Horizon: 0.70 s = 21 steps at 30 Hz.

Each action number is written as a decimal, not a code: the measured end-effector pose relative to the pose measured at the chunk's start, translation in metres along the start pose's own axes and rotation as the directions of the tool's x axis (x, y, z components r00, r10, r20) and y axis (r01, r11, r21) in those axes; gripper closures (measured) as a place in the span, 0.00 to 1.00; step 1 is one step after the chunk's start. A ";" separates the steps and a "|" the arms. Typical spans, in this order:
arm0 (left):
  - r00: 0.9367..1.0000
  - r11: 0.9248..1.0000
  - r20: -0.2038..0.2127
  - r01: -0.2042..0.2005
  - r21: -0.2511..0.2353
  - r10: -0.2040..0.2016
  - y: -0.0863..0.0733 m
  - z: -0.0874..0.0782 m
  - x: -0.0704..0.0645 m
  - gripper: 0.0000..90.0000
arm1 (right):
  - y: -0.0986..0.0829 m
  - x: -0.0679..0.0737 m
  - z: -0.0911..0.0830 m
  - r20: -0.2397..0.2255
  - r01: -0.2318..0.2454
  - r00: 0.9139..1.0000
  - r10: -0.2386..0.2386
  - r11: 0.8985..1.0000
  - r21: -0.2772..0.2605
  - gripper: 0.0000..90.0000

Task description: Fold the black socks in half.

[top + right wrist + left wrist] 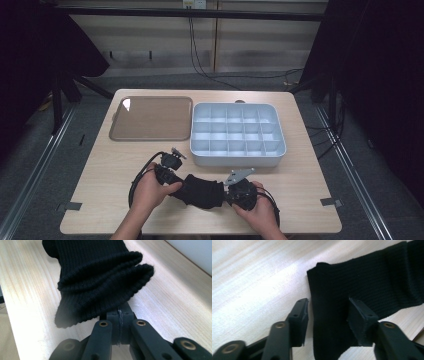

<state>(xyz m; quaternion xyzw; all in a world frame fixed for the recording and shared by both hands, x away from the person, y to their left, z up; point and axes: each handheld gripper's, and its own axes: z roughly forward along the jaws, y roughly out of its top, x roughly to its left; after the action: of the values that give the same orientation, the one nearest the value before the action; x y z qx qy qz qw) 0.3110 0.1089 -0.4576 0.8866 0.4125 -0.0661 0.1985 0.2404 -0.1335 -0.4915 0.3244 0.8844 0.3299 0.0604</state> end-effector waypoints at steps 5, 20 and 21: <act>1.000 1.000 -0.012 0.012 0.029 -0.012 -0.002 0.004 0.001 0.65 | 0.000 0.000 0.000 -0.002 -0.005 1.000 0.005 1.000 -0.001 0.99; 1.000 0.999 -0.009 0.027 0.040 -0.027 -0.006 0.008 0.004 0.80 | 0.001 -0.008 -0.009 0.003 -0.017 1.000 0.017 1.000 -0.013 0.99; 1.000 0.999 -0.008 0.028 0.041 -0.028 -0.005 0.008 0.004 0.82 | 0.003 -0.009 -0.012 0.002 -0.022 1.000 0.022 0.999 -0.023 0.99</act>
<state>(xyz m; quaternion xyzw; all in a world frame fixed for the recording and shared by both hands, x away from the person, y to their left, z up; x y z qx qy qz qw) 0.3101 0.1121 -0.4673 0.8849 0.4240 -0.0741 0.1779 0.2450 -0.1438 -0.4817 0.3339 0.8768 0.3405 0.0616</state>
